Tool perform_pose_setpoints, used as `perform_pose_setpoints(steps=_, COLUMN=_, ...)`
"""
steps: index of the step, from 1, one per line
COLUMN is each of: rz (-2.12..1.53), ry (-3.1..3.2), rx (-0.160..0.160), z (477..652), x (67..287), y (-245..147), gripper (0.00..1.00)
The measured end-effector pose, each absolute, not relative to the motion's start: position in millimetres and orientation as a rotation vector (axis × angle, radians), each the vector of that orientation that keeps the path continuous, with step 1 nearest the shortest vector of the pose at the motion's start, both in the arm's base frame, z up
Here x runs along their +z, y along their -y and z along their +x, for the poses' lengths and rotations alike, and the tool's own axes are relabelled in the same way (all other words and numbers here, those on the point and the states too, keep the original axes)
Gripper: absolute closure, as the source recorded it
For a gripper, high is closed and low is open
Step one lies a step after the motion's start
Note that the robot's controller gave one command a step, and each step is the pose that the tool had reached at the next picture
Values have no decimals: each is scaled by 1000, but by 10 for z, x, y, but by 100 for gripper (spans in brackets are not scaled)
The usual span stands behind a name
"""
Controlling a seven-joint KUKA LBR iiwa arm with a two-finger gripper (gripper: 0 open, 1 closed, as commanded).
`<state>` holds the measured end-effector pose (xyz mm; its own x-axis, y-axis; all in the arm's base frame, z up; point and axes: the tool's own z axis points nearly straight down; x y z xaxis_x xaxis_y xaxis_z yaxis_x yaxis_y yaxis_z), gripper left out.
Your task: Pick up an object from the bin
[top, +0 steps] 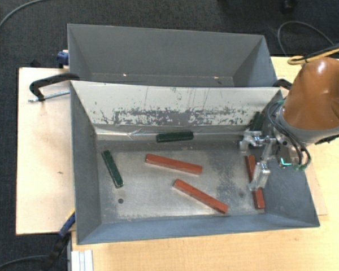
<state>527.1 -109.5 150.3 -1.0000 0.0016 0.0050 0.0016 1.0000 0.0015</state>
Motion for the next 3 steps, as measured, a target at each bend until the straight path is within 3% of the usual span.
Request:
perform_pose_setpoints(steps=1, rz=54, ry=3136, rx=-9, z=5393, x=665, y=433, gripper=0)
perform_pose_setpoints(steps=2, rz=443, ry=3117, rx=-4, z=5665, x=712, y=-444, gripper=0)
perform_pose_setpoints(steps=3, rz=440, ry=3116, rx=-1, z=5661, x=708, y=-426, gripper=100)
